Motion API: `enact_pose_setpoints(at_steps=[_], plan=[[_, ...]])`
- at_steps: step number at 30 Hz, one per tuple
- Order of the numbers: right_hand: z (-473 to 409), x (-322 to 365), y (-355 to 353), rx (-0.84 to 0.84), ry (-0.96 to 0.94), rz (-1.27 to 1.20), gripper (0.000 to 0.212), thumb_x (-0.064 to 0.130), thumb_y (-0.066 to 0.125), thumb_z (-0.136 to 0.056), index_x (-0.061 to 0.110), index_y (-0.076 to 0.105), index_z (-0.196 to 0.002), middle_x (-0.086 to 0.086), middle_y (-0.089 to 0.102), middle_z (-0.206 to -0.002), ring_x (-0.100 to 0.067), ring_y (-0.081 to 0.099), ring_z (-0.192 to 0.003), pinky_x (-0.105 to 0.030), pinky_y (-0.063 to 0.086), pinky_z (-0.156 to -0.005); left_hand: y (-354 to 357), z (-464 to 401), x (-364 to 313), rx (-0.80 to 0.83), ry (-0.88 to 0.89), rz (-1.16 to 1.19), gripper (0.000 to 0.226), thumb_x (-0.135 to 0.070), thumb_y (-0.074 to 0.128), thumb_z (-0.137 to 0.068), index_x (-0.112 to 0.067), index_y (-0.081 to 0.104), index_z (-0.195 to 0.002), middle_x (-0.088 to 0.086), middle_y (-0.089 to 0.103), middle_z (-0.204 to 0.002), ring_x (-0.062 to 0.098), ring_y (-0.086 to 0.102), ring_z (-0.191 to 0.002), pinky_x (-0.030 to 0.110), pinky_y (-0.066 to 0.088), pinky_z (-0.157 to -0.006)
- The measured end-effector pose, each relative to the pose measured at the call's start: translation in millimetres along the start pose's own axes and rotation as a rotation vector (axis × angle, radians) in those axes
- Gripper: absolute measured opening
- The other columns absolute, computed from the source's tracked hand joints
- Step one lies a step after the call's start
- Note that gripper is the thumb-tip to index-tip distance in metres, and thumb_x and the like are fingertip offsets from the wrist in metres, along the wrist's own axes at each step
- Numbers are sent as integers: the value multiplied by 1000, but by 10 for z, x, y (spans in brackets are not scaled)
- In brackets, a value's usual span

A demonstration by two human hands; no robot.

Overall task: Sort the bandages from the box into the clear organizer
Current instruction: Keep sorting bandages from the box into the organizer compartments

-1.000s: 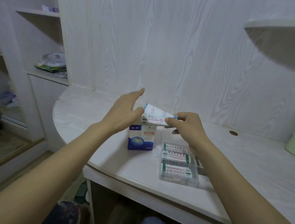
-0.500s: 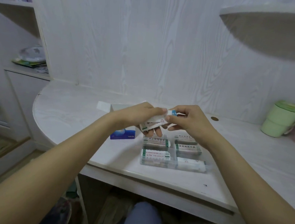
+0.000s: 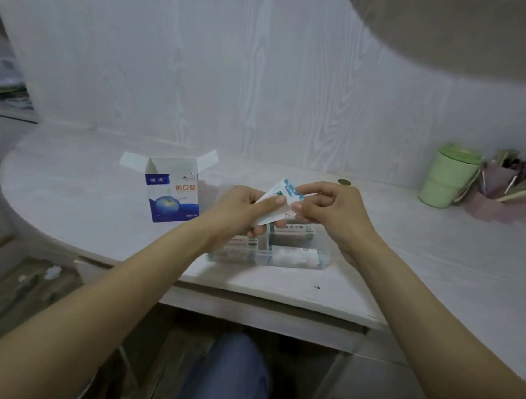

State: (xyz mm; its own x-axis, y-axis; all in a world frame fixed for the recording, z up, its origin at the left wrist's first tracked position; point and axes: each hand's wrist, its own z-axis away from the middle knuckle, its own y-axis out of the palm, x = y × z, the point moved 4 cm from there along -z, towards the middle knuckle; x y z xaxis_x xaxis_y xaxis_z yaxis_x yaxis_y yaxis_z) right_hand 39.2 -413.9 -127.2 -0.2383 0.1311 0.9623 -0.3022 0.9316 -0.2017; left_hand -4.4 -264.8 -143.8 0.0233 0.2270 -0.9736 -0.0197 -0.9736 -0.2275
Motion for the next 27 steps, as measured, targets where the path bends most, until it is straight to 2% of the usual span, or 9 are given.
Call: enact_pose_setpoints(at_steps=[3, 6, 9, 13, 16, 19, 22, 27], plan=[[-7, -80, -64, -28, 16, 35, 20, -3, 69, -82, 12, 69, -95, -8, 71, -79, -14, 70, -69, -17, 55, -66, 5, -9, 48, -26, -23, 36, 25, -32, 52, -95, -12, 66, -100, 1, 71, -75, 6, 40, -43, 14, 33, -40], [-44, -175, -154, -85, 41, 63, 19, -3, 66, -84, 13, 70, -94, -6, 66, -71, -9, 65, -63, -15, 53, -64, -46, -9, 67, -70, -36, 62, 22, -31, 52, -95, -13, 64, -97, 2, 70, -75, 4, 37, -39, 13, 33, -40], [-50, -290, -246, -105, 110, 110, 15, -3, 62, -86, 7, 70, -93, -5, 61, -66, -11, 59, -60, -17, 51, -63, -121, -8, 85, -166, -29, 37, 22, -30, 53, -94, -11, 64, -94, -2, 69, -71, 3, 39, -38, 13, 35, -39], [-27, -343, -264, -83, 152, 405, 14, 1, 61, -84, 11, 71, -83, -2, 62, -62, -7, 57, -53, -18, 46, -59, -133, -25, 80, -233, 12, 16, 21, -29, 54, -94, -12, 65, -91, -6, 68, -63, 4, 41, -37, 14, 36, -39], [-27, -344, -220, -47, 156, 559, 15, 2, 60, -83, 10, 72, -82, -5, 66, -65, -6, 58, -53, -18, 50, -59, -72, -41, 80, -207, 20, -7, 20, -31, 55, -93, -14, 65, -91, -7, 68, -62, 3, 41, -38, 15, 38, -43], [-33, -361, -140, -27, 111, 687, 14, 5, 61, -81, 12, 71, -76, 2, 62, -57, -9, 59, -57, -18, 49, -59, -28, -50, 74, -190, 23, -22, 20, -31, 54, -94, -14, 65, -92, -6, 68, -63, 3, 41, -37, 14, 37, -42], [-47, -405, -61, -22, 100, 801, 12, 15, 66, -80, 23, 68, -71, 5, 63, -66, -16, 63, -73, -28, 51, -64, -27, -59, 64, -190, 20, -24, 19, -32, 55, -93, -15, 64, -91, -8, 68, -62, 3, 42, -38, 13, 37, -42], [-23, -375, -17, -6, 46, 1029, 4, 24, 67, -84, 23, 70, -84, 3, 68, -85, -19, 62, -81, -26, 39, -60, -34, -59, 65, -179, 30, -19, 20, -32, 55, -93, -15, 65, -92, -6, 68, -64, 3, 42, -38, 13, 38, -41]])
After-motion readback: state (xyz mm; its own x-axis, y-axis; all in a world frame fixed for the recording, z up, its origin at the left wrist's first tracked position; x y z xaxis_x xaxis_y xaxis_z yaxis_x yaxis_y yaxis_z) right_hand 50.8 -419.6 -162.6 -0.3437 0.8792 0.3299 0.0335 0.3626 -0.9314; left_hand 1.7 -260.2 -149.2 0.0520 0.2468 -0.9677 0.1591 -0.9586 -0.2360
